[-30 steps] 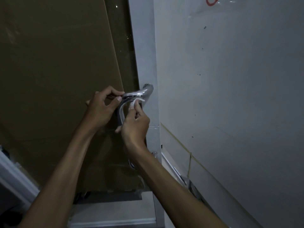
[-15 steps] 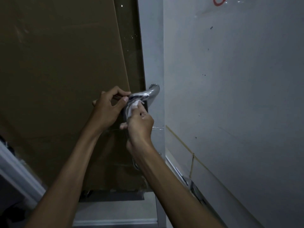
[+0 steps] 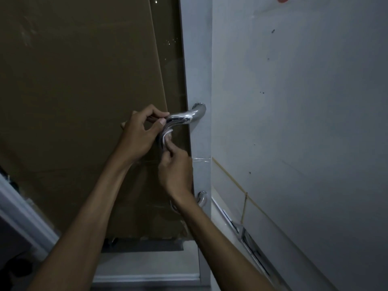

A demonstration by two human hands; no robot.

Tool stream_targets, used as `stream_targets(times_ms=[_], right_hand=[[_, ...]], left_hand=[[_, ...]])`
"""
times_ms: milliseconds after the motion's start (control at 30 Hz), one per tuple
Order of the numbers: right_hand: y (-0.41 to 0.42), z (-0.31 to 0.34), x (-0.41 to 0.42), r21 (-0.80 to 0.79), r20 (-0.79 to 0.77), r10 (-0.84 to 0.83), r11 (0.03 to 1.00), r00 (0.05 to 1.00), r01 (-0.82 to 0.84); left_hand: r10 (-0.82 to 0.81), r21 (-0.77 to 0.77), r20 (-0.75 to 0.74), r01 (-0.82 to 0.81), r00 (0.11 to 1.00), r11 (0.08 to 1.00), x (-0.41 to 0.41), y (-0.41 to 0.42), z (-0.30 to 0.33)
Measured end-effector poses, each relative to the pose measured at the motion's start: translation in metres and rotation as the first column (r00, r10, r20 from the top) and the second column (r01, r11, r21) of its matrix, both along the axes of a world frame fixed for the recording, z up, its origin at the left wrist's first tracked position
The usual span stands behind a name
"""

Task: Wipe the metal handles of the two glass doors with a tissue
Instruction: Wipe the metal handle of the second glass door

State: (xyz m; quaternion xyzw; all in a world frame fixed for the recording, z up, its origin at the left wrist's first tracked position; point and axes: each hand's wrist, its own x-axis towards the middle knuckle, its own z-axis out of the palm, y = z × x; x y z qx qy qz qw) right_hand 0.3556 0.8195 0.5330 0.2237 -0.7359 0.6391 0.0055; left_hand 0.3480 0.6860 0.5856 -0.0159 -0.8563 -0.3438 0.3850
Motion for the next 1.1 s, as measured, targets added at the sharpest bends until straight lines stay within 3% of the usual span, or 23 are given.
stream_targets(times_ms=[267,400,567,667,833,1000,1100], right_hand=[[0.008,-0.009,0.008,0.236,-0.209,-0.066,0.965,0.976,0.116],[0.003,-0.007,-0.002,0.128,-0.174,-0.08,0.986,0.981,0.103],[0.012,-0.015,-0.001,0.262,-0.168,-0.063,0.959,0.984,0.106],[0.013,-0.006,-0.011,0.176,-0.129,-0.035,0.983,0.991,0.057],[0.011,-0.018,-0.014,0.261,-0.103,-0.025,0.964,0.994,0.051],[0.0,-0.016,-0.019,0.036,-0.074,-0.007,0.999,0.997,0.01],[-0.003,-0.036,-0.013,0.092,-0.063,-0.054,0.994,0.997,0.06]], left_hand=[[-0.011,0.037,0.011,0.01,1.0,0.999,0.003,0.002,-0.002],[-0.015,0.031,0.01,0.015,1.0,0.999,0.003,0.001,-0.003],[0.002,0.046,0.012,-0.002,1.0,0.999,0.004,0.001,-0.004],[-0.034,0.063,-0.013,0.035,0.999,0.997,0.006,0.007,-0.003],[-0.028,0.054,-0.015,0.029,0.999,0.998,0.008,0.008,-0.003],[-0.033,0.078,-0.007,0.033,0.999,0.996,0.01,0.01,-0.003],[-0.03,0.091,-0.013,0.031,0.999,0.995,0.01,0.012,-0.003]])
